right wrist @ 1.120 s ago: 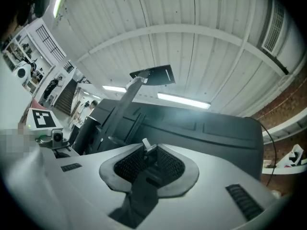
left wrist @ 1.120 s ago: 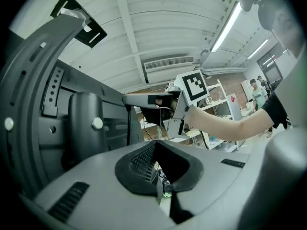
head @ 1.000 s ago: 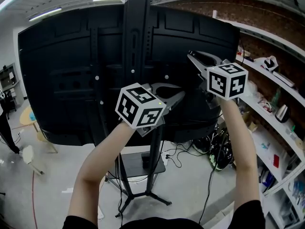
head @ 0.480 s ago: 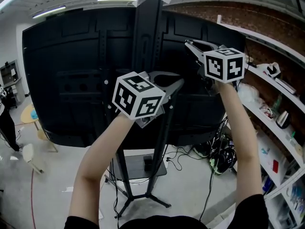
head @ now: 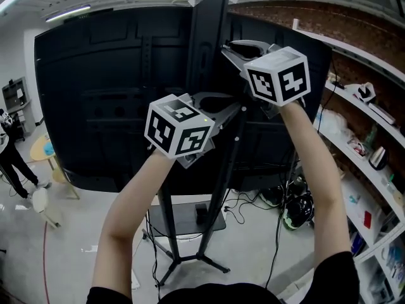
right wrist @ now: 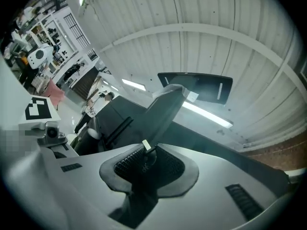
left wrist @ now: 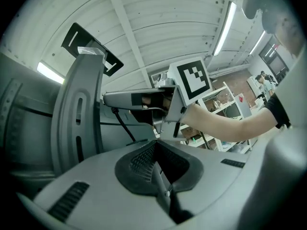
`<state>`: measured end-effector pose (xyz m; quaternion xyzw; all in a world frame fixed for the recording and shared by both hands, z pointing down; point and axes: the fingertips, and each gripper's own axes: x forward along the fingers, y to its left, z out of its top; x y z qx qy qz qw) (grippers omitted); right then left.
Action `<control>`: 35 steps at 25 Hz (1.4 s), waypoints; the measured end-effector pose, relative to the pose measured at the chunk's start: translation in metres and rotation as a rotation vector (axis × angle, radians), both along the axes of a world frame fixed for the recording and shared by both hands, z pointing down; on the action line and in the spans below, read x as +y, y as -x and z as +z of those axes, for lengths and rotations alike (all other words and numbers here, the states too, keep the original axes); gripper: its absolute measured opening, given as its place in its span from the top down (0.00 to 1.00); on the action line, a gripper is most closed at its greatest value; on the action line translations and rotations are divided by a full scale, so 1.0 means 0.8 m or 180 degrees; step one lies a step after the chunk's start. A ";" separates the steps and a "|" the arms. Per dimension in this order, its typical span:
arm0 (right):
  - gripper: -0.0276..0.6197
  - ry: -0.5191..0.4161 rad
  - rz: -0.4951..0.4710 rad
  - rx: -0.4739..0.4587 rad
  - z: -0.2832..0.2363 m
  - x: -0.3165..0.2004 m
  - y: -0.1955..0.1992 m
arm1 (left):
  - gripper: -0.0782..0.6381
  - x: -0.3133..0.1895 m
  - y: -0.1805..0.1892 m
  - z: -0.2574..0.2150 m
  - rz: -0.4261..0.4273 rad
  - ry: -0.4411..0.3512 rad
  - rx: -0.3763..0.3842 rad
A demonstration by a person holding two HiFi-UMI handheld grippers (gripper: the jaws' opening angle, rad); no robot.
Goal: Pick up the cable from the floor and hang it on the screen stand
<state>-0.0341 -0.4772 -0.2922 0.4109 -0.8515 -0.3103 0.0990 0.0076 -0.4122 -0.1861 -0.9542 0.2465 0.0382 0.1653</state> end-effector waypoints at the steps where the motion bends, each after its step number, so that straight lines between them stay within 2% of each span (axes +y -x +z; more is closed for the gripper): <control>1: 0.80 -0.0025 0.0007 0.0071 0.006 0.004 0.006 | 0.88 0.001 0.004 0.001 -0.0008 -0.0004 0.0011; 11: 0.80 -0.0294 0.0074 0.0531 0.072 0.047 0.049 | 0.88 0.013 0.035 0.037 0.0005 0.0011 0.0110; 17: 0.80 -0.0567 0.0151 0.0761 0.106 0.079 0.066 | 0.88 0.026 0.050 0.070 -0.0017 0.0057 0.0116; 28: 0.80 -0.0432 0.0037 0.0780 0.195 0.109 0.069 | 0.88 0.048 0.056 0.141 -0.0018 0.0199 0.0022; 32: 0.80 -0.0608 0.0106 0.0717 0.204 0.114 0.066 | 0.88 0.049 0.054 0.165 -0.0005 0.0303 0.0002; 35: 0.80 -0.0594 0.0098 0.0626 0.201 0.110 0.063 | 0.88 0.045 0.052 0.175 -0.0010 0.0360 -0.0017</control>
